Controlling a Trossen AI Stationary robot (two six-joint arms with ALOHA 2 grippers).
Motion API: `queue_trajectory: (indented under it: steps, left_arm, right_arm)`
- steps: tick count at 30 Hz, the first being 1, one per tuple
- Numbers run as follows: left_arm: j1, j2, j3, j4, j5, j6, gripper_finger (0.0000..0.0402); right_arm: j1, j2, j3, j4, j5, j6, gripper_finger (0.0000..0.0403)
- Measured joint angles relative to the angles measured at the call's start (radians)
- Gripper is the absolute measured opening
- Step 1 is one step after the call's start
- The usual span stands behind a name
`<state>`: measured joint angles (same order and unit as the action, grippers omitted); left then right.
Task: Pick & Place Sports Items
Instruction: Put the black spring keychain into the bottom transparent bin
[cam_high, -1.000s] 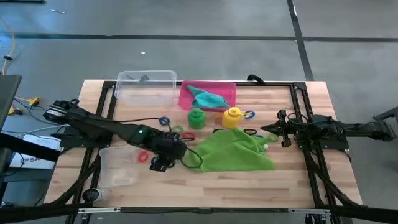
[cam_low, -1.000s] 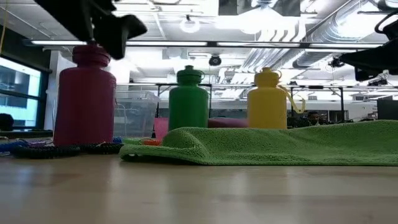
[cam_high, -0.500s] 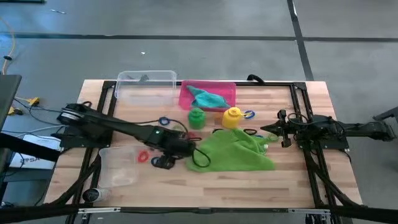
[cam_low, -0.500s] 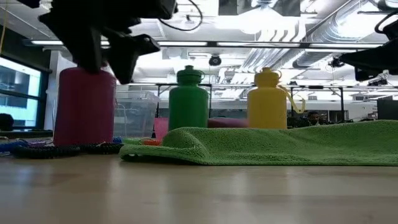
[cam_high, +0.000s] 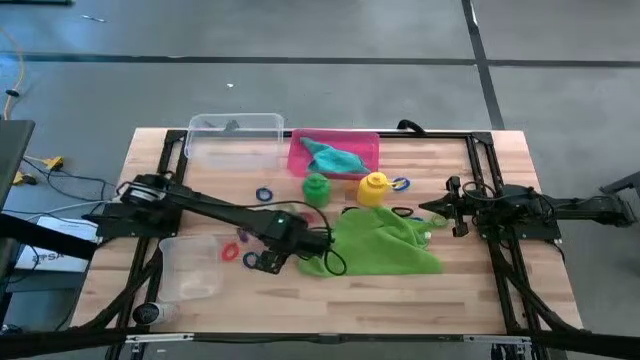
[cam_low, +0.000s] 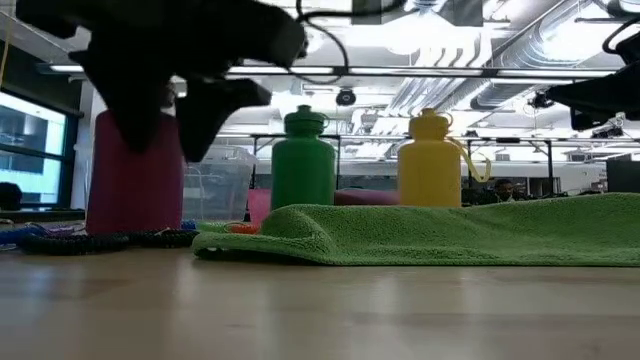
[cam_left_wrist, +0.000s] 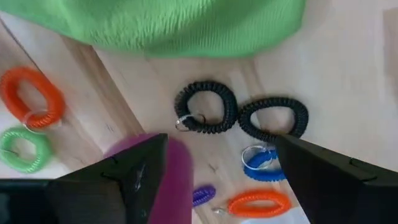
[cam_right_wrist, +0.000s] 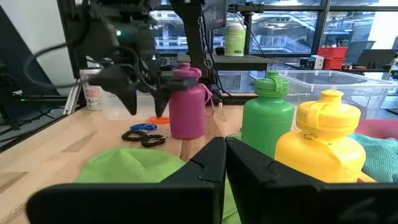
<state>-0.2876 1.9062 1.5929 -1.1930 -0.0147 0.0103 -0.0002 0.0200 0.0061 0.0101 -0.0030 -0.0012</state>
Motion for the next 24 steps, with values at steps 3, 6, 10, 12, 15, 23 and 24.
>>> queue_trajectory:
  steps: [3,6,10,12,15,23,24]
  left_arm:
    - [0.008,0.024,0.000,-0.004,0.001,-0.023,0.0243]
    - [0.016,0.047,0.000,-0.002,0.001,-0.026,0.0243]
    - [0.020,0.077,0.000,0.003,0.001,-0.027,0.0243]
    - [0.023,0.090,0.000,0.006,0.002,-0.028,0.0243]
    - [0.025,0.108,0.000,0.019,0.002,-0.030,0.0243]
    - [0.031,0.149,0.000,0.043,-0.014,-0.061,0.0243]
    - [0.031,0.156,0.000,0.045,-0.014,-0.068,0.0243]
  right_arm:
    - [0.000,0.000,0.000,0.000,0.000,0.000,0.0000]
    - [0.000,0.000,0.000,0.000,0.000,0.000,0.0000]
    - [0.000,0.000,0.000,0.000,0.000,0.000,0.0000]
    - [0.000,0.000,0.000,0.000,0.000,0.000,0.0000]
    - [0.000,0.000,0.000,0.000,0.000,0.000,0.0000]
    - [0.000,0.000,0.000,0.000,0.000,0.000,0.0000]
    - [0.000,0.000,0.000,0.000,0.000,0.000,0.0000]
